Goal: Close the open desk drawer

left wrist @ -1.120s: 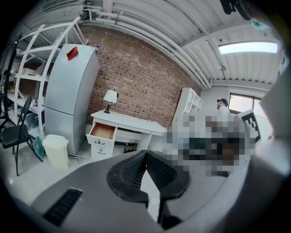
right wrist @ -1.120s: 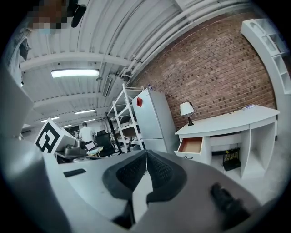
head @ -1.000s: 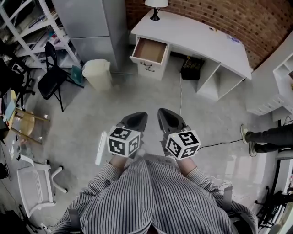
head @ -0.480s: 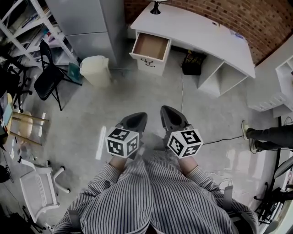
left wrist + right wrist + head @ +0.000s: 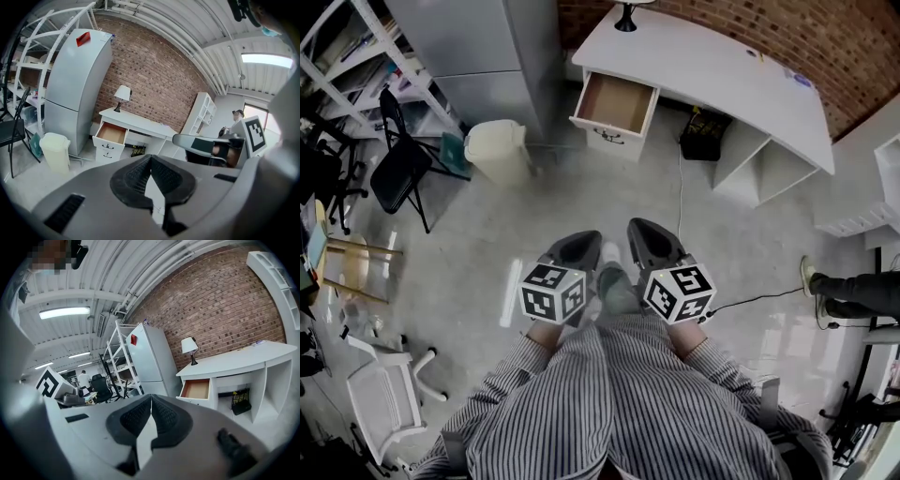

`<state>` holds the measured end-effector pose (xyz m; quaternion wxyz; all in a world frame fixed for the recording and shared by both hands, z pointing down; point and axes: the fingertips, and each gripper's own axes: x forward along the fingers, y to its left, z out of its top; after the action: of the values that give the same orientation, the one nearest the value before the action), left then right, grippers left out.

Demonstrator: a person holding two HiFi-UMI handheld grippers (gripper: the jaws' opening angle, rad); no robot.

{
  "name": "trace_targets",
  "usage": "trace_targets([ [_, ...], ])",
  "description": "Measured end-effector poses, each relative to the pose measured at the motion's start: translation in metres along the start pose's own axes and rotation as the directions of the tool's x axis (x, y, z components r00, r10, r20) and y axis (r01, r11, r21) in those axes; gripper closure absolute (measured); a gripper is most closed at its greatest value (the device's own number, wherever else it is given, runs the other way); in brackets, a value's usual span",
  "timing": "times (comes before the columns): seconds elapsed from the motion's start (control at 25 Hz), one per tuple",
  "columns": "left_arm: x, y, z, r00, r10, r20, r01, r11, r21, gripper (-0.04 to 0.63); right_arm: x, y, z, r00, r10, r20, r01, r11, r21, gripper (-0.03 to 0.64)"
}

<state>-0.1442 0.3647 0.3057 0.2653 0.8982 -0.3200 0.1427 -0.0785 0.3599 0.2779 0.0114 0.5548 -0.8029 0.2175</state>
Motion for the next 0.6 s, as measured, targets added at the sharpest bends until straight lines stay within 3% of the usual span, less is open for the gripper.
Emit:
trace_targets([
  [0.2, 0.047, 0.021, 0.03, 1.0, -0.018, -0.009, 0.018, 1.0, 0.014, 0.583, 0.046, -0.033, 0.02, 1.0, 0.011, -0.016, -0.011, 1.0, -0.01, 0.6],
  [0.6, 0.136, 0.083, 0.101, 1.0, 0.021, -0.013, -0.021, 1.0, -0.013, 0.583, 0.143, -0.101, 0.074, 0.998, 0.059, -0.034, -0.059, 0.998, -0.004, 0.6],
])
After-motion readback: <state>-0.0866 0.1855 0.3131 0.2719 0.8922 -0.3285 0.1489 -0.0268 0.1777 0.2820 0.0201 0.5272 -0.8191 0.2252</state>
